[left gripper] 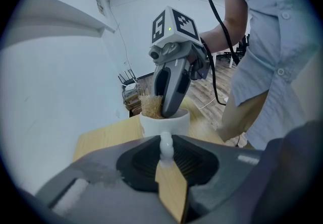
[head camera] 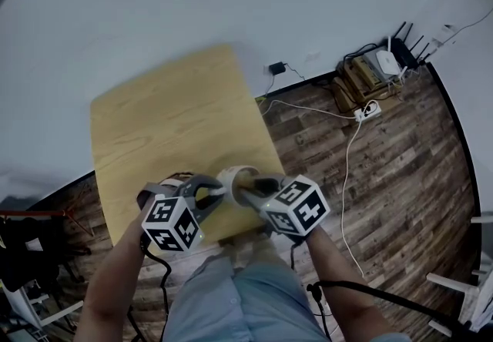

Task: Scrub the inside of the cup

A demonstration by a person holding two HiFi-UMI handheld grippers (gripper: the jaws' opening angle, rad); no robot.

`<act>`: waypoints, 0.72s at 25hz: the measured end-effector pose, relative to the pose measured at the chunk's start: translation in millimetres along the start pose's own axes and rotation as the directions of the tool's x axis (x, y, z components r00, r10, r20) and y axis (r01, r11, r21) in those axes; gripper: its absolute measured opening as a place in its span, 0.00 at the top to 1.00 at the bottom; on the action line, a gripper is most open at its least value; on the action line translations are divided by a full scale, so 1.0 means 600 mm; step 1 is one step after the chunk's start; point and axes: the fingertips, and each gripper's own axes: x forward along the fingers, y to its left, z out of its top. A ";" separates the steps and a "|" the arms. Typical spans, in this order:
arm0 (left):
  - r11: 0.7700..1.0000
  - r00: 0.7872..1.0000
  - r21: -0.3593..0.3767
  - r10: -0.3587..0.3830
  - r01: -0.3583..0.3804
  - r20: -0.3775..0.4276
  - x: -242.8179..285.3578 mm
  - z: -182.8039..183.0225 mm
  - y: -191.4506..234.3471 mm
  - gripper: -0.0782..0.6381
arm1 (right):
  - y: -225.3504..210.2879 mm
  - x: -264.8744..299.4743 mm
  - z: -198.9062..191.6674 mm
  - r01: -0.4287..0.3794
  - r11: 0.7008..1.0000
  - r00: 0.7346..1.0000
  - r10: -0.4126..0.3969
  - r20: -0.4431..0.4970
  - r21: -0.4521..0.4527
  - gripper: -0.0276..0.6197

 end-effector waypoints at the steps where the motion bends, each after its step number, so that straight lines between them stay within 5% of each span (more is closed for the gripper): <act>1: 1.000 1.000 -0.002 0.001 -0.001 0.001 -0.001 0.001 0.000 0.76 | -0.003 -0.002 0.002 0.006 1.000 1.000 -0.006 0.006 -0.003 0.85; 18: 1.000 1.000 -0.019 0.000 0.000 0.008 -0.003 0.005 0.001 0.76 | -0.037 -0.021 -0.028 0.089 0.989 0.994 -0.096 -0.052 -0.119 0.85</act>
